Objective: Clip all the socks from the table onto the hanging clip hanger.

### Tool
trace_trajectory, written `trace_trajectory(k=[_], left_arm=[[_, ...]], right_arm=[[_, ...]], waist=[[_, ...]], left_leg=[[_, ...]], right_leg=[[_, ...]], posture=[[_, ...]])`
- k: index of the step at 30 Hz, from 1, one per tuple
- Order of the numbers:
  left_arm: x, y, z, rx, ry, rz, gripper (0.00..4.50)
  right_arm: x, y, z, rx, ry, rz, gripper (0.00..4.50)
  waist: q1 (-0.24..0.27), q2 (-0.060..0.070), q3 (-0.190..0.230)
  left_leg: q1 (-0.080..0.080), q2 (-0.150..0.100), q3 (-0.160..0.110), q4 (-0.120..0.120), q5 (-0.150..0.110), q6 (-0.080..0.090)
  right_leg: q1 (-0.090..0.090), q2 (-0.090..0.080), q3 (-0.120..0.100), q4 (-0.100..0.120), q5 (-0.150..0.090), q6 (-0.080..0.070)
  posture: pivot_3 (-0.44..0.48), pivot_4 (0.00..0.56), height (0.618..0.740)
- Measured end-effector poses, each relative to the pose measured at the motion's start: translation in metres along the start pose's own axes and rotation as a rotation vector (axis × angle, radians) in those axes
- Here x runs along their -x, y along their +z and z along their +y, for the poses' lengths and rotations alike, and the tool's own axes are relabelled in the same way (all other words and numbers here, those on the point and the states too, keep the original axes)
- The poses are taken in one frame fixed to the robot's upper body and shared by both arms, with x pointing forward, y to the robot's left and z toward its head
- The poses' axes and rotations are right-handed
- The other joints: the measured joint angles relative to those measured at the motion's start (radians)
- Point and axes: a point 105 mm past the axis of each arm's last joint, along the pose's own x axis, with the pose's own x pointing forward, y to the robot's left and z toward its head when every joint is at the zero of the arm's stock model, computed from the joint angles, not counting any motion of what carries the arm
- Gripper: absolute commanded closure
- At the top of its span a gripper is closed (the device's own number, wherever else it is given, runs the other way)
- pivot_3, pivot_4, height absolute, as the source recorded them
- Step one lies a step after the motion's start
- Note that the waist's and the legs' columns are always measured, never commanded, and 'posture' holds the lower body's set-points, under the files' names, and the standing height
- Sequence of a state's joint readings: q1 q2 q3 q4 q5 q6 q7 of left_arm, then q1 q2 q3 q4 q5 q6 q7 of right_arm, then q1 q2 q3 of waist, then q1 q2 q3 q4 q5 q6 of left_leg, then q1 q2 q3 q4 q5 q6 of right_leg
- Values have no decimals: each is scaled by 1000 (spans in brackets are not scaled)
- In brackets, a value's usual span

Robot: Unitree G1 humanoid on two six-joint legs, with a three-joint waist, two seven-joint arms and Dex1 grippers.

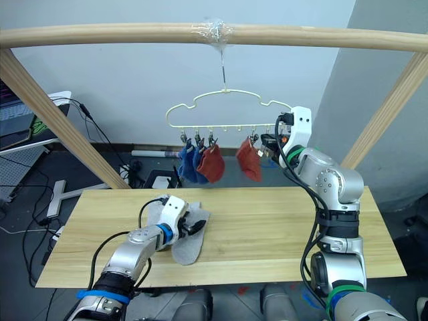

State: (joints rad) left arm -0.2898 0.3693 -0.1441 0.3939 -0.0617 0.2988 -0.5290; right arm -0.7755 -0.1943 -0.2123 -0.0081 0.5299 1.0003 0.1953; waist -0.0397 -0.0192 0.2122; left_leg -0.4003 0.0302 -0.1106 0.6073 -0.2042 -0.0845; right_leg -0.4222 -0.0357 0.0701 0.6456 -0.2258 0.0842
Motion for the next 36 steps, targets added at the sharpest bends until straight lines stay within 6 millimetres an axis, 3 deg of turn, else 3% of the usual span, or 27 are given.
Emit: trace_trajectory(k=[9,10,13,16,19,22,25,36], left_arm=[[-5,0,-10,-125,-46,-15,4336],[-5,0,-11,-131,-47,-20,4489],[-8,6,-17,-142,-65,-56,4489],[-14,30,-28,-151,-107,-136,4489],[-12,76,-46,-168,-181,-305,4489],[2,136,-77,-201,-302,-542,4489],[14,170,-91,-270,-340,-661,4489],[11,184,-97,-345,-320,-686,4489]], right_arm=[[5,5,-8,44,-14,4,4500],[5,6,-9,37,-16,2,4500],[7,14,-13,3,-19,-2,4500],[11,16,-19,-14,-23,29,4500],[13,17,-18,-81,-10,54,4500],[16,21,-17,-206,9,73,4500],[18,19,-14,-267,27,98,4500],[21,13,-11,-404,40,115,4500]], waist=[[0,0,0],[0,0,0],[0,0,0],[5,0,0],[5,0,0],[6,0,0],[0,0,0],[-8,1,0]], left_leg=[[0,0,0,0,0,0],[0,0,0,0,0,0],[0,0,0,0,0,0],[-1,0,0,0,0,0],[-1,0,0,0,0,0],[-2,0,0,0,0,0],[-1,0,0,0,0,0],[-1,0,0,0,0,0]], right_leg=[[0,0,0,0,0,-1],[0,0,0,0,0,0],[0,0,0,0,0,0],[0,0,0,-1,0,0],[0,0,0,-1,1,0],[0,0,0,-1,1,-1],[0,0,0,-1,1,0],[0,0,0,-1,0,1]], posture=[[-7,178,740],[-23,177,740],[-23,177,740],[-23,177,740],[-23,177,740],[-38,177,740],[-50,173,740],[-64,167,740]])
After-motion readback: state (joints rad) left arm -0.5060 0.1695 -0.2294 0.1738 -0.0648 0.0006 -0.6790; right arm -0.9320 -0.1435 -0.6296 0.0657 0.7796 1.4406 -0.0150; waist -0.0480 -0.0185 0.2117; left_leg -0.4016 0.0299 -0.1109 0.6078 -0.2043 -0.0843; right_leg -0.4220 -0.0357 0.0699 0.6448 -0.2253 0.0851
